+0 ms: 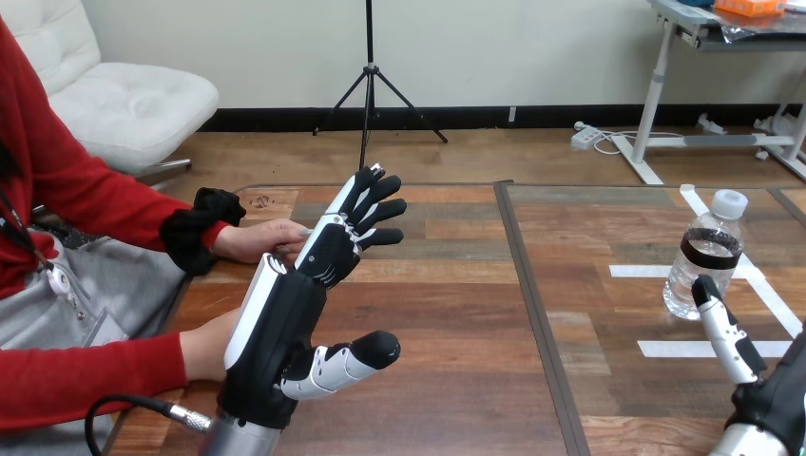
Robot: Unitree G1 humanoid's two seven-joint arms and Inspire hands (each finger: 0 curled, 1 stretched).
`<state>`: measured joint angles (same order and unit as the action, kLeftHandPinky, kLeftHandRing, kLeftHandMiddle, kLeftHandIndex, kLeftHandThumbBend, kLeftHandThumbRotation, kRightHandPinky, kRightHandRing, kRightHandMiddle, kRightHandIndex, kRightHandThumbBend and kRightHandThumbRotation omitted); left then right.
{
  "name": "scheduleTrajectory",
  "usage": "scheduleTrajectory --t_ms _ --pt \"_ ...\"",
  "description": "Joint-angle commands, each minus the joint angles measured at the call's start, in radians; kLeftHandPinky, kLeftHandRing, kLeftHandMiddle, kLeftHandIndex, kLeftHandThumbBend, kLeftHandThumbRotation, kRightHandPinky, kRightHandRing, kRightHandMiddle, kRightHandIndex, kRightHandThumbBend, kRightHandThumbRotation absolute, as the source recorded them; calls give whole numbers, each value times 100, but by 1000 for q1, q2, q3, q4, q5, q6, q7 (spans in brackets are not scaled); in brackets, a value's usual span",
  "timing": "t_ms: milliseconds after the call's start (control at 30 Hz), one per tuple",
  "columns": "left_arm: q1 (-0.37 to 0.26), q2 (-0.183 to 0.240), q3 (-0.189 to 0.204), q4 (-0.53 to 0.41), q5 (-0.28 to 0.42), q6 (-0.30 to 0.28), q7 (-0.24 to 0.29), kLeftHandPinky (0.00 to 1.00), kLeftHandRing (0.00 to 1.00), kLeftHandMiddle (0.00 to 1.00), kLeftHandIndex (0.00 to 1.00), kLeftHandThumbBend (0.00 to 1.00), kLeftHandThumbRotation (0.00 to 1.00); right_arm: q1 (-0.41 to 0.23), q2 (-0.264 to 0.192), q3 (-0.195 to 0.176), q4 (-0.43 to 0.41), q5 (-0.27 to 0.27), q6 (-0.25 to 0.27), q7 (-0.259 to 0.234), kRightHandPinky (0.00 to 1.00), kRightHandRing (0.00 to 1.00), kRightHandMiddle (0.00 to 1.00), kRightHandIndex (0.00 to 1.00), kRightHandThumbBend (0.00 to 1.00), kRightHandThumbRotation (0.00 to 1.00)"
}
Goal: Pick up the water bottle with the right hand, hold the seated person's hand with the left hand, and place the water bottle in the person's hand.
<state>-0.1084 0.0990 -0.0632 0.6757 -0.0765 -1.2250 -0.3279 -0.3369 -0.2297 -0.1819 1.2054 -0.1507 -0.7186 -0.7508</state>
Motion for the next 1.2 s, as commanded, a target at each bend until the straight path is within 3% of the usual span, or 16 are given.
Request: scheduleTrajectory --t_ms 0,333,633,1167 --pt "-45 -4 2 1 -11 -18 6 78 87 92 95 85 76 -105 -33 -11 -3 15 14 28 96 100 100 100 100 55" --pt "-46 -7 5 4 0 -22 12 77 87 91 95 85 77 -126 -43 -21 7 38 32 85 98 100 100 100 100 52" --pt "-46 -10 -1 3 -6 -16 8 77 87 92 95 86 77 -148 -55 -18 18 32 47 102 98 100 100 100 100 50" --pt "-42 -17 -3 7 -4 -24 11 77 87 91 95 86 76 -195 -78 -10 35 26 120 130 92 99 100 100 100 50"
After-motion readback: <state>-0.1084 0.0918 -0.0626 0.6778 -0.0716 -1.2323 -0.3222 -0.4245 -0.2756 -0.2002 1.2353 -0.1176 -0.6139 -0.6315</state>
